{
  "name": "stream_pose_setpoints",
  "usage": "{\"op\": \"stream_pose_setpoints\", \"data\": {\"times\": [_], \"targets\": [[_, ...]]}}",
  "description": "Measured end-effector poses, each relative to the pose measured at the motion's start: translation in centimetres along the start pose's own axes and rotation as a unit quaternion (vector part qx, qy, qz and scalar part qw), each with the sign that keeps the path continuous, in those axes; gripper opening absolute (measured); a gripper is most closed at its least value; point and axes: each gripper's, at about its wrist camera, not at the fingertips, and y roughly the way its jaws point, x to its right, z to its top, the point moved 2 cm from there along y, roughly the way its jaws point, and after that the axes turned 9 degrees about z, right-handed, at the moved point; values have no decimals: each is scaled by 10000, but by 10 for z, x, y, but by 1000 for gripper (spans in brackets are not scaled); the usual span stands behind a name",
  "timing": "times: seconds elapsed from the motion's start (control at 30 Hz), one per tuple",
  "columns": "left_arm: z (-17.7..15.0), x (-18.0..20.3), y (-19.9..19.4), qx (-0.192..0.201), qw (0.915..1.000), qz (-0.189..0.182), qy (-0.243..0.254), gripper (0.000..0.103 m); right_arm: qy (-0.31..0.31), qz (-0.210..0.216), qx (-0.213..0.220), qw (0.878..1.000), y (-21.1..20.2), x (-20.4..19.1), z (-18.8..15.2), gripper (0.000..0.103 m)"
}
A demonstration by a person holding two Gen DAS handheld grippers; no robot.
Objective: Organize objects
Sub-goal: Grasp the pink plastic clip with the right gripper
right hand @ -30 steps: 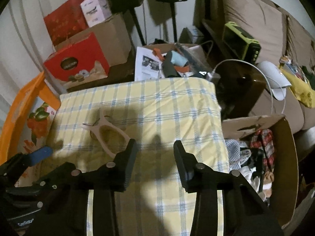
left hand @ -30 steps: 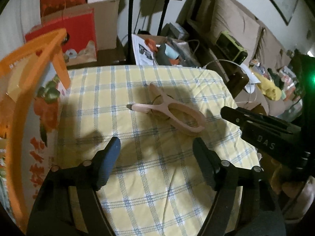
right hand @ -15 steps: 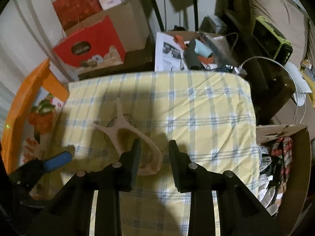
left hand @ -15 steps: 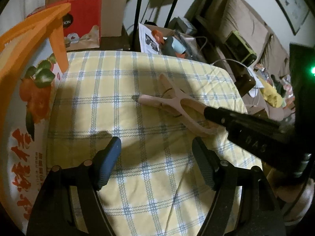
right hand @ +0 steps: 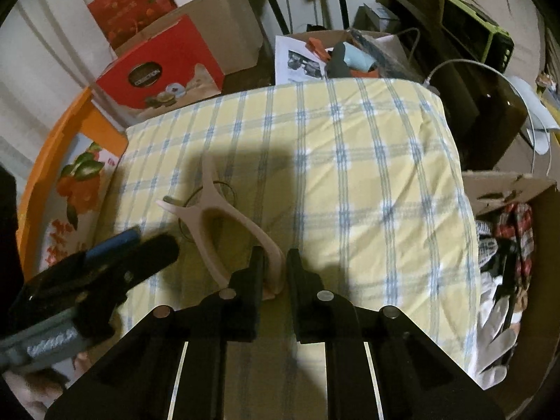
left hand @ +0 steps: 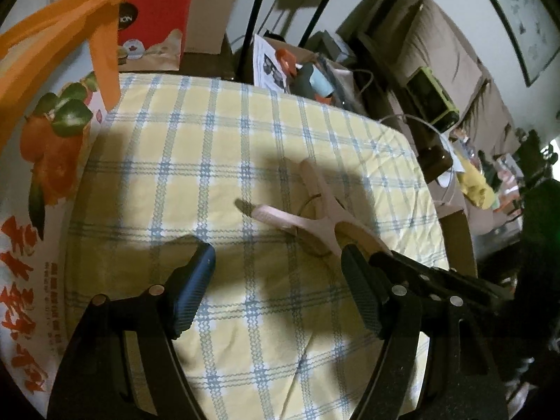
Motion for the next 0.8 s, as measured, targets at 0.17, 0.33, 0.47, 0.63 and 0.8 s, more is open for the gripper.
{"op": "stream_pose_setpoints", "data": {"times": [0.17, 0.33, 0.47, 0.63, 0.8], "targets": [[-4, 9, 0, 17, 9998, 110, 162, 64, 25, 41, 27, 10000, -3, -5, -10, 12], [-8, 11, -1, 19, 9998, 84, 177, 62, 139, 170, 80, 9997, -4, -11, -21, 12], [-14, 16, -3, -12, 9997, 40, 250, 56, 230, 280, 146, 9992, -7, -14, -31, 12], [-18, 17, -3, -72, 9994, 51, 337, 27, 301, 397, 225, 9985, -12, -17, -37, 9], [-21, 13, -5, -186, 9995, -121, 237, 26, 316, 369, 252, 9985, -14, -19, -40, 9]]}}
